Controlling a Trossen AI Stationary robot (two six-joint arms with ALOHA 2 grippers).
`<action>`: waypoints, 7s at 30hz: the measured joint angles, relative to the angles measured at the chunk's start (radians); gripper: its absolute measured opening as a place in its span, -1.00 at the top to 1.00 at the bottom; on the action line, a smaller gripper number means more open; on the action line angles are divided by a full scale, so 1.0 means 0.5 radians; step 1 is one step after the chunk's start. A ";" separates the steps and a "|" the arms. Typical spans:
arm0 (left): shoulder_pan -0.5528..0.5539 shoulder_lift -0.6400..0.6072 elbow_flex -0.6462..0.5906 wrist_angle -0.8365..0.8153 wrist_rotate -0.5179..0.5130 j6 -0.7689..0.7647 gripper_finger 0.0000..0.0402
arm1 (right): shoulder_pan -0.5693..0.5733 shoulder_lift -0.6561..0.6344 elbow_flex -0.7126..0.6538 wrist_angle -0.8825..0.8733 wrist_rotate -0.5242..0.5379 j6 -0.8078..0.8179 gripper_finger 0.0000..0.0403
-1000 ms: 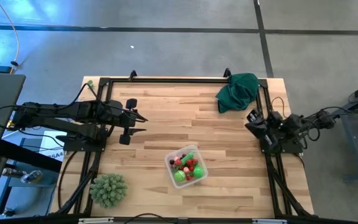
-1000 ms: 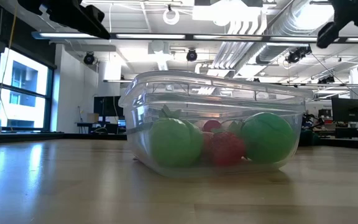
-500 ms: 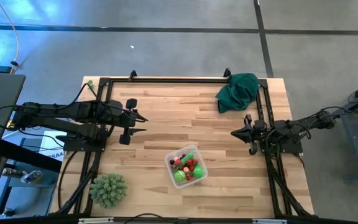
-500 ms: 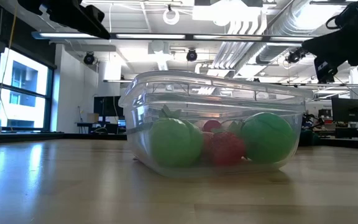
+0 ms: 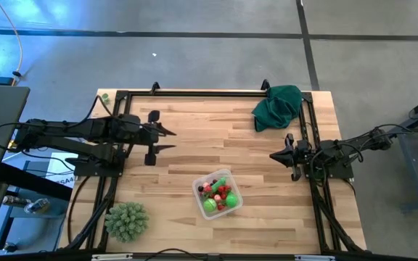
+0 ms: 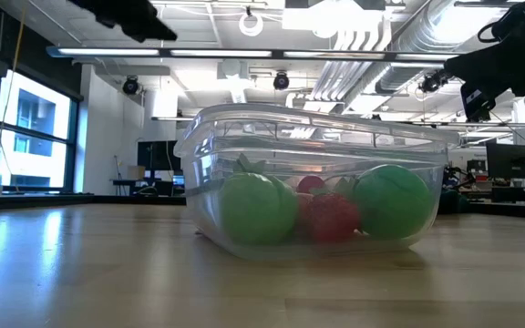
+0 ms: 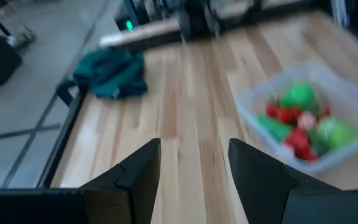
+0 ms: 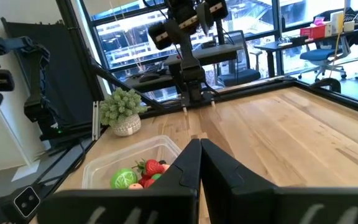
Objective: Pick and placing Produce into tupperware
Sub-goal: Return to Home Position
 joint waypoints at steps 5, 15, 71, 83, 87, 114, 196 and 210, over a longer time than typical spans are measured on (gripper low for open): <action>0.000 -0.001 0.000 0.264 0.051 -0.091 0.11 | 0.000 0.000 0.000 -0.001 0.000 0.000 1.00; 0.000 -0.073 0.127 0.370 0.276 -0.667 0.11 | 0.000 0.000 0.000 -0.002 0.000 0.000 1.00; 0.000 -1.590 -0.403 0.416 0.036 -0.221 0.11 | 0.000 0.008 0.001 -0.002 0.001 -0.001 1.00; 0.000 -1.571 -1.076 0.980 0.191 -0.355 0.11 | -0.001 0.008 0.001 -0.002 0.001 -0.001 1.00; 0.000 -1.571 -1.219 1.013 0.309 -0.394 0.19 | -0.001 0.008 0.001 -0.002 0.001 -0.001 1.00; 0.000 -1.572 -1.254 0.168 0.442 -0.184 0.90 | 0.000 0.008 0.001 -0.002 0.001 -0.001 1.00; 0.000 -1.572 -1.254 0.146 0.436 -0.178 0.90 | -0.001 0.008 0.001 -0.002 0.001 0.000 1.00; 0.000 -1.572 -1.254 0.146 0.436 -0.180 0.90 | 0.000 0.007 0.001 -0.002 0.001 0.000 1.00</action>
